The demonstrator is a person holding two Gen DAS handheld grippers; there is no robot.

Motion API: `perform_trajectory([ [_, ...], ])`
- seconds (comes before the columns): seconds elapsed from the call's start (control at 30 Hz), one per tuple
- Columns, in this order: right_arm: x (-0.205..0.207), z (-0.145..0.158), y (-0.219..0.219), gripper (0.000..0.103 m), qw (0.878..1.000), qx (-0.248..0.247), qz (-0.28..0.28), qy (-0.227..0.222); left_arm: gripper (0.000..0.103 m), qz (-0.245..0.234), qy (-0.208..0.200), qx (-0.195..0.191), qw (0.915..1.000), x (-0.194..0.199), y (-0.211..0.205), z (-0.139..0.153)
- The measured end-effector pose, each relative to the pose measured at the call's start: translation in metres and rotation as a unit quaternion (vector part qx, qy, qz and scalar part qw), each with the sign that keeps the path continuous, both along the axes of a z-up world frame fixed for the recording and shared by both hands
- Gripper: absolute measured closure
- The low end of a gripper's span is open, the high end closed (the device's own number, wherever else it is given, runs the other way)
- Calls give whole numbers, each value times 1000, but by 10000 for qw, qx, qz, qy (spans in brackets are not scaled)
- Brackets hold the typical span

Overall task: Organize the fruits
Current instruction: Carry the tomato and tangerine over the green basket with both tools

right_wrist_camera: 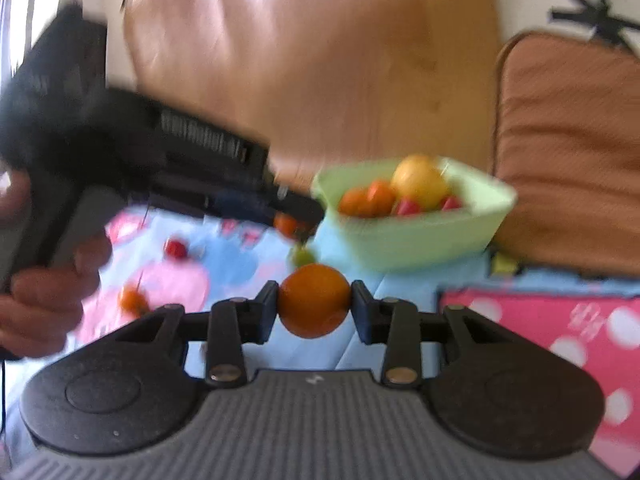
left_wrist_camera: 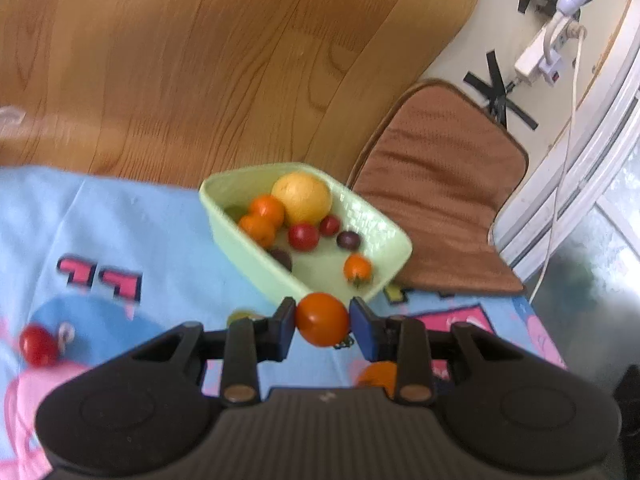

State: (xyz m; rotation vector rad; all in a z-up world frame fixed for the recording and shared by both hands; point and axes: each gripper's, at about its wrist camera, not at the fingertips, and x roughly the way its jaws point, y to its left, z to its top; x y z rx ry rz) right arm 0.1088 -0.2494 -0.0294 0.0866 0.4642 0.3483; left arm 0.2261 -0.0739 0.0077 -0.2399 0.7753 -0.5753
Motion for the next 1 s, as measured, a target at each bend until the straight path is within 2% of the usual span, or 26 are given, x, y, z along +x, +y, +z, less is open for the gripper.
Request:
perform_trajectory([
  [0.17,24,19,-22,62,9973,-2,-433,-598,73,135,-190,-80,9997,24,-13,11],
  [0.3,50,13,-35,62,9955,2,-748,-583,73,234,-225,-29,9995,34,-23,10],
  [0.47,63,4,-46,62,9934,264,-943,-598,73,317,-493,387,9975,36,-39,3],
  [0.7,60,7,-49,61,9910,346,-1022,-794,73,462,-850,783,9922,31,-49,-2],
  [1.0,54,8,-46,61,9899,364,-973,-960,73,450,-1182,950,9874,16,-51,6],
])
